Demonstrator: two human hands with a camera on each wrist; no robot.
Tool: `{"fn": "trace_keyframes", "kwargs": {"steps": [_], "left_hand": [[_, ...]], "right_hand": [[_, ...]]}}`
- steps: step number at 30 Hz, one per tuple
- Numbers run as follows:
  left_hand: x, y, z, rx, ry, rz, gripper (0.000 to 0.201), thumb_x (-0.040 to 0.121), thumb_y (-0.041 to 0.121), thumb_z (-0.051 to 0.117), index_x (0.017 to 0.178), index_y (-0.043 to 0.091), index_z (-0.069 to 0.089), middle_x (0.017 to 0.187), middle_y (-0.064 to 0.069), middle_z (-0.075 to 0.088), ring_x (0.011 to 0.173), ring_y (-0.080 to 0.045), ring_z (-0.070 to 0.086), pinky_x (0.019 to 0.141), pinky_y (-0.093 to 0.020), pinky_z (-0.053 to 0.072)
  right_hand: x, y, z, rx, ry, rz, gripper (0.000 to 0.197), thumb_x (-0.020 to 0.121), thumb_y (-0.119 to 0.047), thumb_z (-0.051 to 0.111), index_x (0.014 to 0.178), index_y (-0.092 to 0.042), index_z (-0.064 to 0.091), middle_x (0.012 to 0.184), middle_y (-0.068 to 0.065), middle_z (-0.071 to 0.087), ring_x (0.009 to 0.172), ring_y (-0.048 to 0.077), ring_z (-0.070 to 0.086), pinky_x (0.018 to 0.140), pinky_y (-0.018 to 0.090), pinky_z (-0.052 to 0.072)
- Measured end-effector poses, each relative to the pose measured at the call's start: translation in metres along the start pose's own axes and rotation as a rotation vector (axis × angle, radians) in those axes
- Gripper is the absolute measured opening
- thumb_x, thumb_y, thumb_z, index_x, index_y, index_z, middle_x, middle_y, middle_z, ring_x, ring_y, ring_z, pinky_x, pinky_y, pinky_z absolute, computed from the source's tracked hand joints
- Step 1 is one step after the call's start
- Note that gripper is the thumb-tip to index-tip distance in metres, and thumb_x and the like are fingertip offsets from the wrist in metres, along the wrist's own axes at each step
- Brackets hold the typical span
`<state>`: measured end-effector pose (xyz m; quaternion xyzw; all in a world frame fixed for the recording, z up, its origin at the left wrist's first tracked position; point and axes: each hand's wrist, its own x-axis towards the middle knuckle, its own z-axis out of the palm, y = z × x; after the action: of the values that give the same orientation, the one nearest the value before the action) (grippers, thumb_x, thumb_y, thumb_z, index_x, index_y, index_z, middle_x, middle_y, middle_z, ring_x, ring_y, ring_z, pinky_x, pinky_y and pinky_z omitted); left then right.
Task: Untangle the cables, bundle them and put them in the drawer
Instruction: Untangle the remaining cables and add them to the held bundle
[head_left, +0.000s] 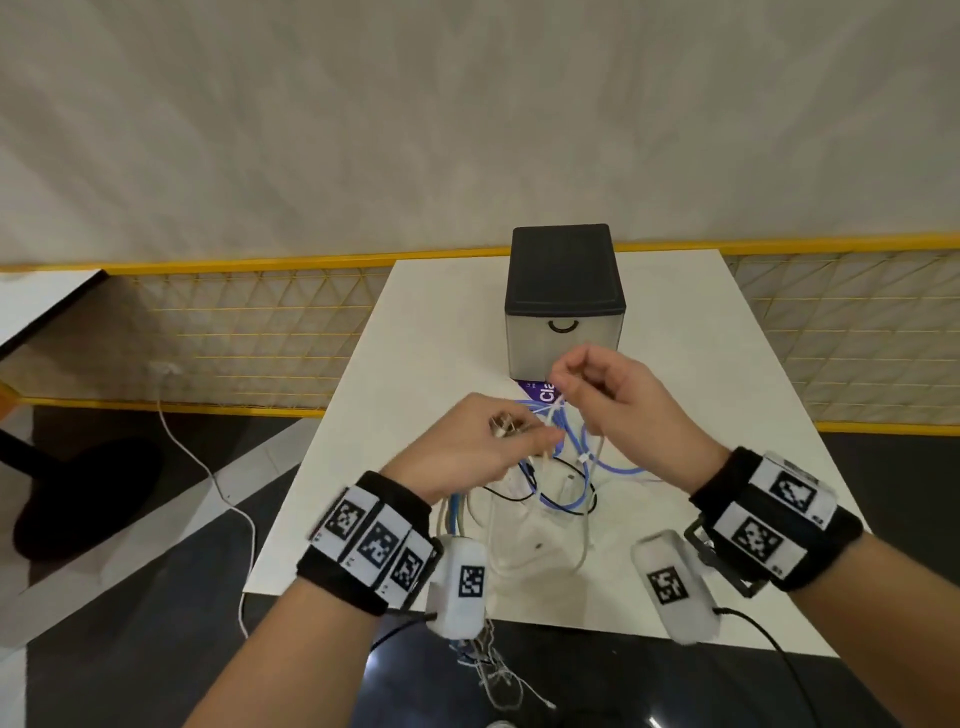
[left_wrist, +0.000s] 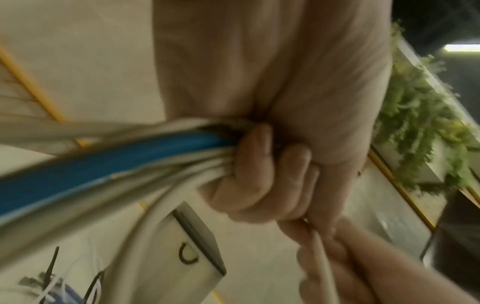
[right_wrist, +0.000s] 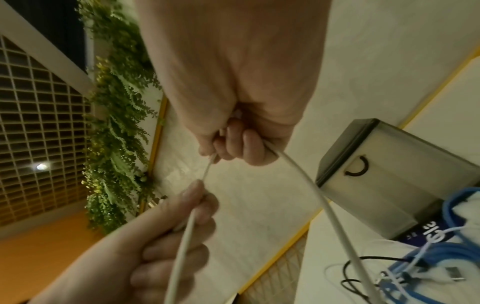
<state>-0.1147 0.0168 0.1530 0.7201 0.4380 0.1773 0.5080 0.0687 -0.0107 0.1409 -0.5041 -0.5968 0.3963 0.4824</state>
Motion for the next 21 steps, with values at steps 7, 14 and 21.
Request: {"fn": "trace_keyframes", "kwargs": {"steps": [7, 14, 21], "left_hand": [[-0.008, -0.032, -0.057, -0.122, 0.798, -0.075, 0.021, 0.093, 0.029, 0.067, 0.084, 0.010, 0.068, 0.062, 0.002, 0.049, 0.057, -0.016, 0.044, 0.056, -0.028, 0.037], [-0.014, -0.027, -0.005, 0.275, 0.225, 0.150, 0.043, 0.090, 0.037, 0.070, 0.132, 0.041, 0.058, 0.103, 0.012, 0.065, 0.085, -0.002, 0.059, 0.069, 0.000, 0.040], [-0.014, -0.014, -0.019, 0.186, 0.687, 0.222, 0.019, 0.093, 0.038, 0.065, 0.090, 0.020, 0.059, 0.065, 0.012, 0.052, 0.055, 0.000, 0.046, 0.053, -0.009, 0.036]], "right_hand": [[-0.033, 0.045, -0.016, -0.279, -0.236, 0.176, 0.030, 0.100, -0.019, 0.044, 0.083, -0.013, 0.067, 0.059, -0.007, 0.043, 0.054, 0.011, 0.039, 0.057, 0.017, 0.038], [-0.027, 0.022, 0.013, -0.386, -0.256, 0.048, 0.029, 0.099, -0.019, 0.046, 0.081, -0.011, 0.067, 0.054, -0.012, 0.049, 0.049, 0.004, 0.038, 0.052, 0.015, 0.030], [-0.014, 0.026, 0.010, -0.330, -0.214, 0.082, 0.029, 0.102, -0.020, 0.038, 0.086, -0.015, 0.062, 0.073, 0.007, 0.053, 0.062, 0.014, 0.048, 0.066, 0.035, 0.046]]}}
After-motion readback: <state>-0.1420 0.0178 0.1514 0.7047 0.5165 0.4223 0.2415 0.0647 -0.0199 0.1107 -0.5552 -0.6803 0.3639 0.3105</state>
